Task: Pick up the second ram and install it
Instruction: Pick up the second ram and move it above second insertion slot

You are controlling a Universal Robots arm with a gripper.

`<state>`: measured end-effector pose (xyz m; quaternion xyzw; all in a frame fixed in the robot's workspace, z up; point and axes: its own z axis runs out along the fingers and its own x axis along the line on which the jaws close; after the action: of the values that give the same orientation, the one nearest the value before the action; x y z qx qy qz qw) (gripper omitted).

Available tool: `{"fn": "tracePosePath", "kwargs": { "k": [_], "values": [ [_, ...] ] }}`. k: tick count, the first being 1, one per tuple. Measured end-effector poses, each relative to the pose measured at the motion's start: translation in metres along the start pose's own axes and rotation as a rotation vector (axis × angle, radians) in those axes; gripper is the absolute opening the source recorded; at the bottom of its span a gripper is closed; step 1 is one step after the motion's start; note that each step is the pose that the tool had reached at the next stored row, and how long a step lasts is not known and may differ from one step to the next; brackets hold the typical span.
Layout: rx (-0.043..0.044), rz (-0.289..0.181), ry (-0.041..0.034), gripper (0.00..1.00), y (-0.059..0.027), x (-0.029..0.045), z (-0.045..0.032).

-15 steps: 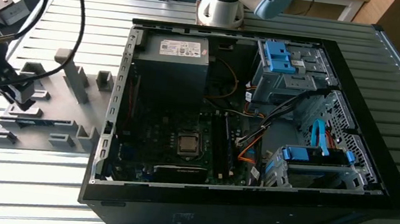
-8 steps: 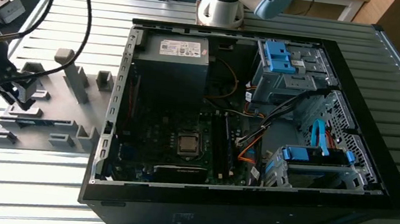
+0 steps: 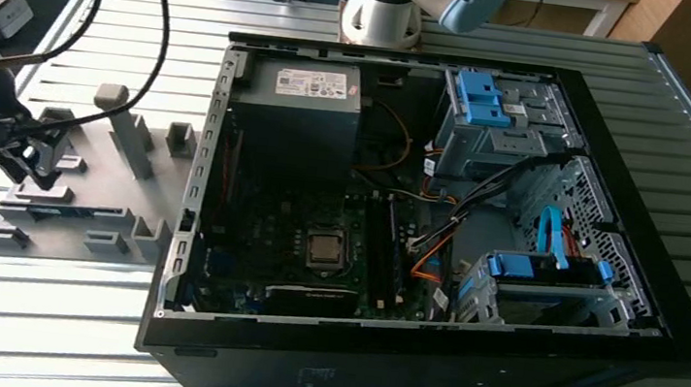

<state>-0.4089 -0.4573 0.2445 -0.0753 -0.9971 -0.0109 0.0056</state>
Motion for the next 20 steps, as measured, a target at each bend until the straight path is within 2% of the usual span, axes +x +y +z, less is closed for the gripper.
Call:
{"fn": "tracePosePath", "kwargs": {
  "k": [20],
  "values": [
    [0.0046, -0.364, 0.0076, 0.37, -0.0001, -0.0001, 0.0037]
  ]
}}
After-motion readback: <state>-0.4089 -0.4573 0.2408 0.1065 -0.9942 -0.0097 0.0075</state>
